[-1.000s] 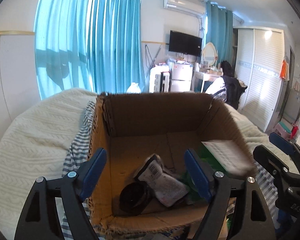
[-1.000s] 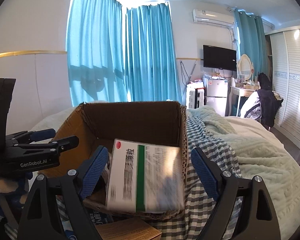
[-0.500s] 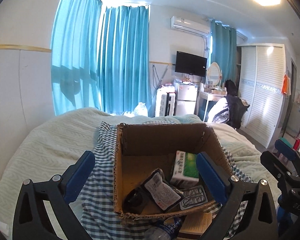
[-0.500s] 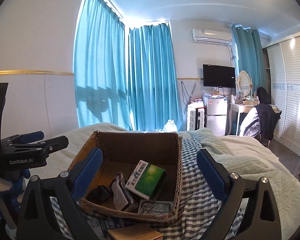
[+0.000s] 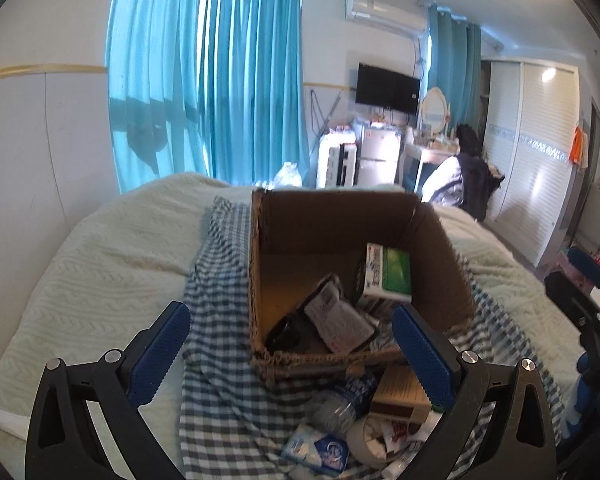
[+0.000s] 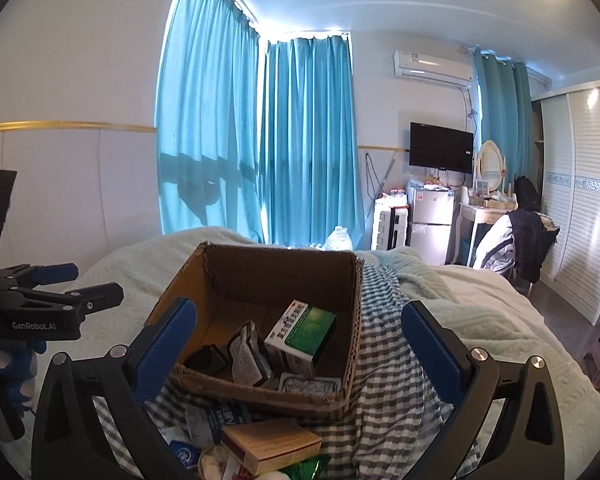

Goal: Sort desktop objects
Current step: 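Move both grippers back down to the remaining item pile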

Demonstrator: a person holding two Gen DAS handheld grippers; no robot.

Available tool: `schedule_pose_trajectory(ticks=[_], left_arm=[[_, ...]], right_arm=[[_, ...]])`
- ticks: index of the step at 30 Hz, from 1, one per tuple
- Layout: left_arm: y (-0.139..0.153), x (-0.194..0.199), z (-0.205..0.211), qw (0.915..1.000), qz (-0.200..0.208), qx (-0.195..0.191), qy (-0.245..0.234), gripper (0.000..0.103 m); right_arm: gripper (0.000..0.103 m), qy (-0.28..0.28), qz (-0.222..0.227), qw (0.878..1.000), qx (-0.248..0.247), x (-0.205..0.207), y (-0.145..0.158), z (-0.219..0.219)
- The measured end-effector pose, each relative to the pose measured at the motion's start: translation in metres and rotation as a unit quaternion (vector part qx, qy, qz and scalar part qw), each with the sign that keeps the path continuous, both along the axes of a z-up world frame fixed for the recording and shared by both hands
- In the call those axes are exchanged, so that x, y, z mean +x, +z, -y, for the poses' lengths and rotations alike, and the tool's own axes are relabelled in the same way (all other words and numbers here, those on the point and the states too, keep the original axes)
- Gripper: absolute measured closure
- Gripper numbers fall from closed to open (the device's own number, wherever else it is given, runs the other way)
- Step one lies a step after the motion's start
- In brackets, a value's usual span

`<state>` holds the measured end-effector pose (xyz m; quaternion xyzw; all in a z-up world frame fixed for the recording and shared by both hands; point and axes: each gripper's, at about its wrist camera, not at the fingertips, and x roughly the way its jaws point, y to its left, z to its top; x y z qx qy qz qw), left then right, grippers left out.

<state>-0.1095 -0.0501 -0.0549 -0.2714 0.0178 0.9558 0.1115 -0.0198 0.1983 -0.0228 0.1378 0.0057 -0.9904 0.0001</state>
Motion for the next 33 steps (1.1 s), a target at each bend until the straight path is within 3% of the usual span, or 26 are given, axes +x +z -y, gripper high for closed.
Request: schedule_pose_trajectory(ticks=[10,19,33], left_arm=[[-0.044,-0.005,-0.015,0.9944,0.082,-0.056,-0.036,0.000],[-0.084,-0.014,-0.022,0.9854,0.143,-0.075,-0.054,0.000],[-0.147,-0.024,-0.039,0.9604,0.222,-0.140,-0.094,0.000]], right_arm=[[0.000,0.005,0.075,0.997,0.016,-0.001,-0.030,-0.008],[0.000,0.023,0.132,0.990,0.034,-0.006,-0.056,-0.006],[0.001,0.055,0.244,0.967,0.044,-0.019,-0.115,-0.008]])
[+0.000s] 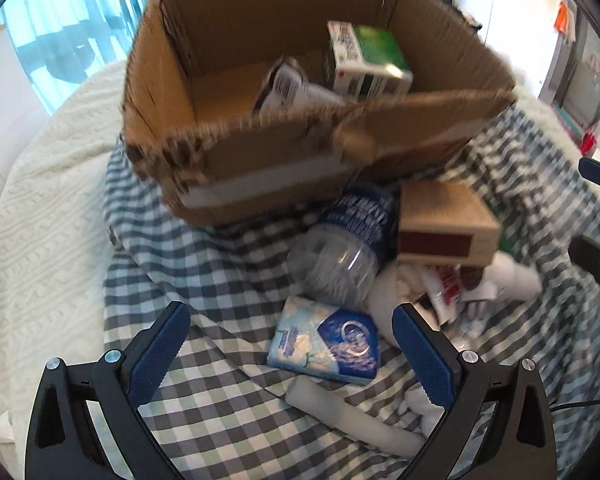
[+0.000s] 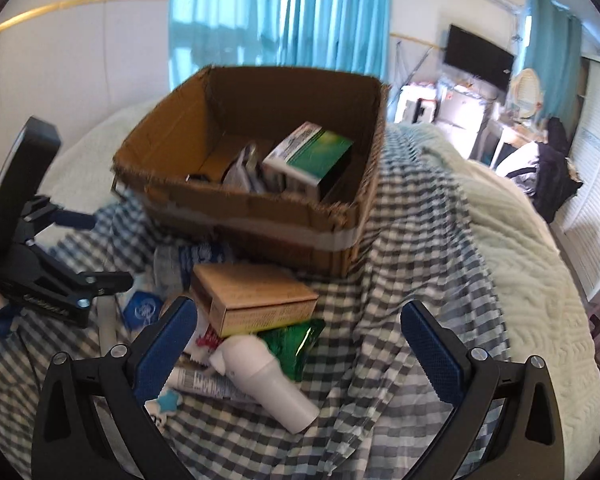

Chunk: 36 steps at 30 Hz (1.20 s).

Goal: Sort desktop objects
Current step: 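Move both grippers back down to the remaining item pile, then grasp the blue tissue pack with the left gripper while the right grasps the white plug device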

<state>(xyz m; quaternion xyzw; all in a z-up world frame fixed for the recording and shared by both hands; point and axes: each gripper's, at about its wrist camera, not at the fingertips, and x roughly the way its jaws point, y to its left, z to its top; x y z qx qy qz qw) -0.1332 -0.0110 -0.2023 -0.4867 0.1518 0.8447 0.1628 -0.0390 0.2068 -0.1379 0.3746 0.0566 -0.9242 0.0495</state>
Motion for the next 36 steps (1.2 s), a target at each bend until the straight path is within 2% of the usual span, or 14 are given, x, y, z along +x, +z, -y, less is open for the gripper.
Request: schedule_pose_trajectory(ticks=[3,7,14,20,24,25,27,29,33,36], left_arm=[[-0.013,-0.001,-0.002,0.9996,0.024,-0.004,-0.016,0.000],[-0.021,0.001,-0.007,0.9986,0.040,-0.005,-0.034,0.000],[-0.040,0.002,-0.013,0.9969,0.046,-0.041,-0.050,0.000],[-0.063,-0.002,-0.018,0.9943,0.056,-0.071,-0.057,0.000],[-0.072,-0.004,-0.022,0.9937,0.052,-0.079,-0.059,0.000],[-0.072,-0.004,-0.021,0.9941,0.051,-0.076,-0.059,0.001],[-0.069,-0.004,-0.021,0.9947,0.048,-0.067,-0.063,0.011],[-0.067,-0.003,-0.021,0.9950,0.046,-0.061,-0.064,0.026],[-0.065,-0.001,-0.023,0.9945,0.041,-0.066,-0.070,0.028],[-0.062,0.002,-0.025,0.9941,0.029,-0.070,-0.077,0.028]], right_arm=[[0.003,0.014,0.040,0.999,0.025,-0.006,-0.021,0.005],[0.008,0.030,0.085,0.995,0.032,-0.011,-0.042,0.009],[0.013,0.048,0.128,0.990,0.042,-0.015,-0.065,0.011],[0.014,0.049,0.158,0.985,0.054,-0.021,-0.087,0.012],[0.026,0.056,0.171,0.982,0.061,-0.022,-0.097,0.016],[0.028,0.057,0.175,0.981,0.062,-0.023,-0.100,0.017],[0.037,0.055,0.182,0.980,0.066,-0.024,-0.106,0.017],[0.038,0.055,0.182,0.980,0.060,-0.024,-0.107,0.017],[0.051,0.058,0.179,0.980,0.061,-0.021,-0.103,0.017],[0.052,0.057,0.176,0.981,0.064,-0.019,-0.101,0.018]])
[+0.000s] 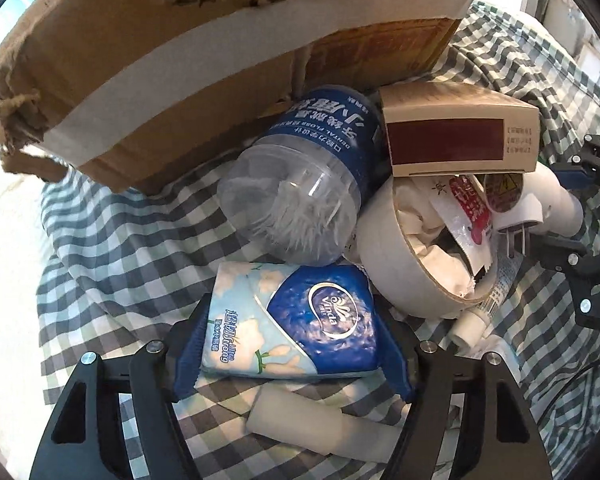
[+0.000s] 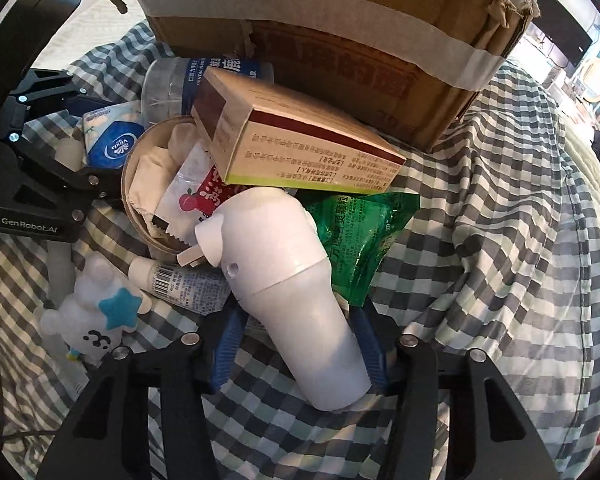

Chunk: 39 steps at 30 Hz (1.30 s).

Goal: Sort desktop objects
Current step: 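Grasp the blue tissue pack with the left gripper while the right grasps the white plug device, then lift the blue tissue pack and white plug device and carry them over the box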

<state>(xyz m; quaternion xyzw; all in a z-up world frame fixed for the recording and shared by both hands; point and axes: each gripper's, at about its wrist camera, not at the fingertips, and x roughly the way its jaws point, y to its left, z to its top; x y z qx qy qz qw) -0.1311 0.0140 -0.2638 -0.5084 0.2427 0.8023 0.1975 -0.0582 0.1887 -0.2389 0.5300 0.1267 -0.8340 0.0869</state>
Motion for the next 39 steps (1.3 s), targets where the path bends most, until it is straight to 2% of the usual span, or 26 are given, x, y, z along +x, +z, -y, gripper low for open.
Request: schedule_pose_trajectory(ticks=[2,7,13,20,22,25,27,31,39], left_arm=[[0.002,0.004,-0.004,0.9998,-0.011,-0.013,-0.011,0.028],[0.014,0.010,-0.006,0.9996,-0.020,-0.004,-0.022,0.029],[0.054,0.019,-0.001,0.9971,-0.039,0.057,-0.031,0.029],[0.086,0.030,0.010,0.9929,-0.081,0.079,-0.038,0.029],[0.095,0.042,-0.001,0.9901,-0.111,0.076,-0.040,0.029],[0.109,0.046,0.006,0.9862,-0.129,0.095,-0.039,0.029],[0.116,0.039,-0.004,0.9841,-0.140,0.103,-0.035,0.029],[0.140,0.043,0.005,0.9778,-0.168,0.122,-0.024,0.029],[0.179,0.057,0.019,0.9586,-0.228,0.170,0.000,0.029]], right_arm=[[0.053,0.000,-0.001,1.000,-0.001,0.001,0.002,0.000],[0.058,0.007,-0.011,1.000,-0.013,0.007,0.014,0.001],[0.060,0.011,-0.035,0.999,-0.039,0.015,0.036,-0.001],[0.061,0.014,-0.072,0.996,-0.052,0.024,0.063,0.001],[0.061,0.015,-0.079,0.995,-0.054,0.026,0.063,0.013],[0.061,0.019,-0.093,0.994,-0.058,0.030,0.073,0.021],[0.061,0.022,-0.100,0.993,-0.065,0.032,0.080,0.026],[0.061,0.025,-0.119,0.989,-0.079,0.017,0.093,0.014],[0.062,0.009,-0.185,0.978,-0.097,0.029,0.125,0.007]])
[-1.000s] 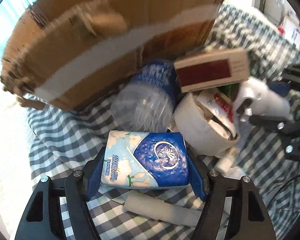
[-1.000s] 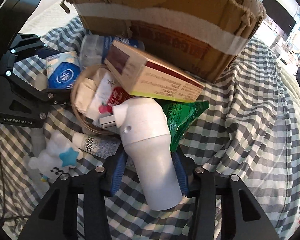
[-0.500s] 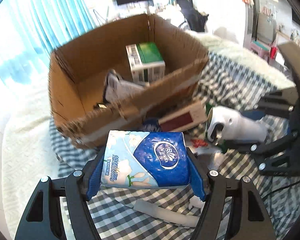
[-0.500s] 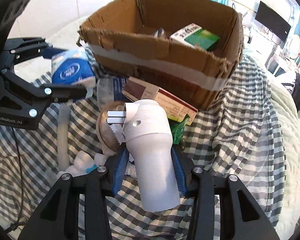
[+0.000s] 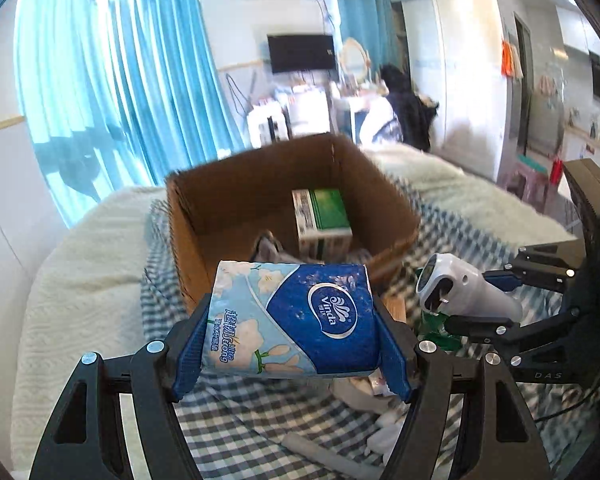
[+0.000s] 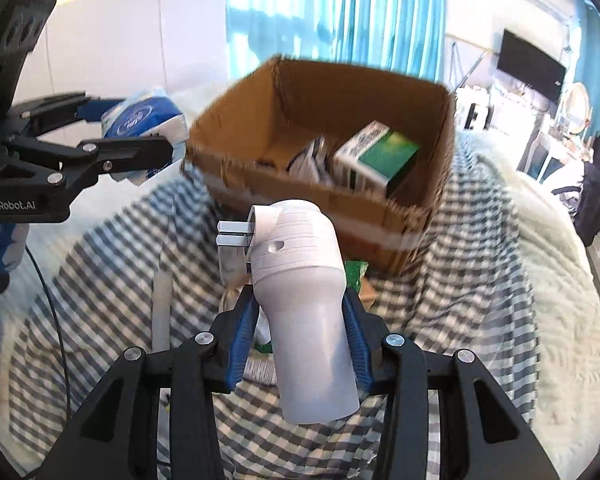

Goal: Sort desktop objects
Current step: 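Lift the blue tissue pack and white plug device and carry them over the box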

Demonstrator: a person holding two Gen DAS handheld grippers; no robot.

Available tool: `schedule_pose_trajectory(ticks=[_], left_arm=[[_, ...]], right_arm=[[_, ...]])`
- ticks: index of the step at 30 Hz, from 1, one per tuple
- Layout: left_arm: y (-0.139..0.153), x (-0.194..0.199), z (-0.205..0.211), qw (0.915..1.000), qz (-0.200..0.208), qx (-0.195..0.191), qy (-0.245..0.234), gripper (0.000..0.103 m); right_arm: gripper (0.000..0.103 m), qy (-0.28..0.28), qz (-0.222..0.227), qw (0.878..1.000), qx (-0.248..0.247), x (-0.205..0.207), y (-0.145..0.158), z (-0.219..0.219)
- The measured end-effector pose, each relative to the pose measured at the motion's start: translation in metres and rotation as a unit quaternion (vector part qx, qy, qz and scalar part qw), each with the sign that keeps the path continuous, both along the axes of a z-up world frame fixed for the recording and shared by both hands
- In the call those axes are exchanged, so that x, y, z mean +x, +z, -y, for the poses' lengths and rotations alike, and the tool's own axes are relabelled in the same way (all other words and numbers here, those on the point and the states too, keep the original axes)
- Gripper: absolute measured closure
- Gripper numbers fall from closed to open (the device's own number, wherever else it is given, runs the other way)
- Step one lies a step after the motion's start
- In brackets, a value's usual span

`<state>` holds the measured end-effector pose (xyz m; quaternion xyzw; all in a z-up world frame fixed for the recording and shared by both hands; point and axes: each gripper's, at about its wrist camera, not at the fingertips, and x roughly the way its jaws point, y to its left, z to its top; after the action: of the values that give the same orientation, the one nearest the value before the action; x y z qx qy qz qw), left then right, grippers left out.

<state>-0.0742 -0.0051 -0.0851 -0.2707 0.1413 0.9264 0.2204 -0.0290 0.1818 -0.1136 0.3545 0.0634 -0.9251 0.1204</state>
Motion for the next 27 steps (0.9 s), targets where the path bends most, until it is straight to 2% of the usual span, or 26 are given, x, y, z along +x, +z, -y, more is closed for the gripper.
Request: schedule_pose_trajectory(ticks=[10,17,27], left_arm=[[0.032,0.013,0.013,0.9946,-0.069,0.072,0.030,0.029],[0.044,0.016,0.019,0.9894,-0.096,0.096,0.051,0.029],[0.062,0.022,0.025,0.9813,-0.131,0.128,0.059,0.029]], right_arm=[[0.062,-0.030,-0.077,0.996,-0.040,0.012,0.041,-0.014],[0.062,-0.037,-0.123,0.990,-0.059,0.027,0.068,-0.017],[0.062,-0.055,-0.175,0.981,-0.068,0.033,0.091,-0.014]])
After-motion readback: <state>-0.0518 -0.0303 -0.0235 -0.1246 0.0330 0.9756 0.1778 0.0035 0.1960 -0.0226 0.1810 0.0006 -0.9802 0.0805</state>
